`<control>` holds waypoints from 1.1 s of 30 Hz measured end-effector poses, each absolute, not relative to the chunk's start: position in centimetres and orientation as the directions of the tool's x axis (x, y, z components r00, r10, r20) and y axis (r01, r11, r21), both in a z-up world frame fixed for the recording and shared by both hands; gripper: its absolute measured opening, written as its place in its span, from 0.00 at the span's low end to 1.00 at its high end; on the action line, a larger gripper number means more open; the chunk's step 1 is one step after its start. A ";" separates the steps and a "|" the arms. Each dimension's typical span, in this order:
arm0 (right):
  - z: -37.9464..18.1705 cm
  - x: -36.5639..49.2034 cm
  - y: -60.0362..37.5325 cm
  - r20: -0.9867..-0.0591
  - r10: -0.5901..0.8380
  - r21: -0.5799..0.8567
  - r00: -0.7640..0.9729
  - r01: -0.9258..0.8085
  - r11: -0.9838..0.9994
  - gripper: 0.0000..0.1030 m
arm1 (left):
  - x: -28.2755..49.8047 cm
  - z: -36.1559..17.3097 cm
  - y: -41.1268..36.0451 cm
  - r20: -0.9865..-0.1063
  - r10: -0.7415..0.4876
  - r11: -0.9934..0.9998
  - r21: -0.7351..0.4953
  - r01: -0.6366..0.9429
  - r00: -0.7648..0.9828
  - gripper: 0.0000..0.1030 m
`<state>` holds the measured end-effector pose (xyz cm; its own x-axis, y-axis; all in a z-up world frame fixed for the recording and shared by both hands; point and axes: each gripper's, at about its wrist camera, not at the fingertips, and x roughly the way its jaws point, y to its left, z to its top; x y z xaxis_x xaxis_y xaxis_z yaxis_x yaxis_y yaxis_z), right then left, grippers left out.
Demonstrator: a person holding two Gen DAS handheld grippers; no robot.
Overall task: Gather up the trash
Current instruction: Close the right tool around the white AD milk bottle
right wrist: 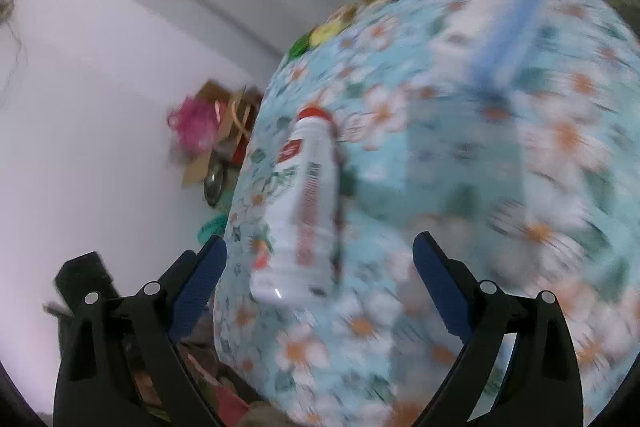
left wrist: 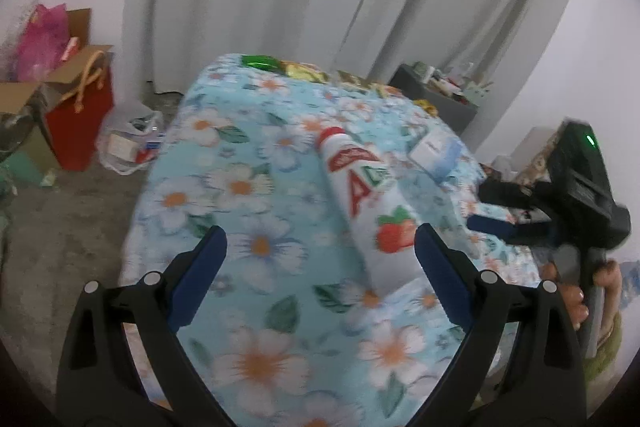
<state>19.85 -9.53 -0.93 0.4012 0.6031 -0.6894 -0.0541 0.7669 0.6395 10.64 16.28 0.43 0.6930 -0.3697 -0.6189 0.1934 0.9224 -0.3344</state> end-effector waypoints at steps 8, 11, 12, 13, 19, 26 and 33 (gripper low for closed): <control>-5.3 25.9 -1.7 -0.818 0.510 0.507 0.266 -0.083 0.858 0.71 | 8.9 1.2 19.8 -0.627 -0.295 0.945 -0.302 0.125 0.721 0.88; -5.5 25.2 -1.9 -0.823 0.485 0.485 0.294 -0.081 0.871 0.60 | 8.5 1.3 20.5 -0.643 -0.271 0.954 -0.276 0.113 0.716 0.88; -5.6 24.7 -2.4 -0.812 0.506 0.507 0.291 -0.078 0.858 0.60 | 8.4 1.4 20.5 -0.648 -0.266 0.957 -0.269 0.113 0.713 0.88; -5.6 23.8 -3.3 -0.796 0.530 0.533 0.292 -0.074 0.843 0.59 | 8.5 1.5 20.5 -0.653 -0.263 0.959 -0.261 0.115 0.710 0.88; -5.4 17.6 -10.2 -0.785 0.498 0.528 0.368 -0.023 0.849 0.59 | 10.1 1.6 17.4 -0.678 -0.305 0.952 -0.242 0.189 0.669 0.88; -5.5 11.4 -23.3 -0.772 0.381 0.544 0.509 0.218 0.810 0.59 | 12.4 -0.3 7.6 -0.749 -0.372 0.905 -0.161 0.394 0.549 0.88; -6.8 10.4 -31.3 -0.718 0.358 0.620 0.596 0.317 0.718 0.59 | 19.1 0.8 -2.1 -0.733 -0.465 0.816 -0.138 0.561 0.496 0.88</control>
<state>10.37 -31.29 -6.83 0.5964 0.3580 -0.7185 0.3166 0.7176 0.6204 19.11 -2.06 0.82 0.4961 -0.4650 -0.7333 0.5612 0.8161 -0.1379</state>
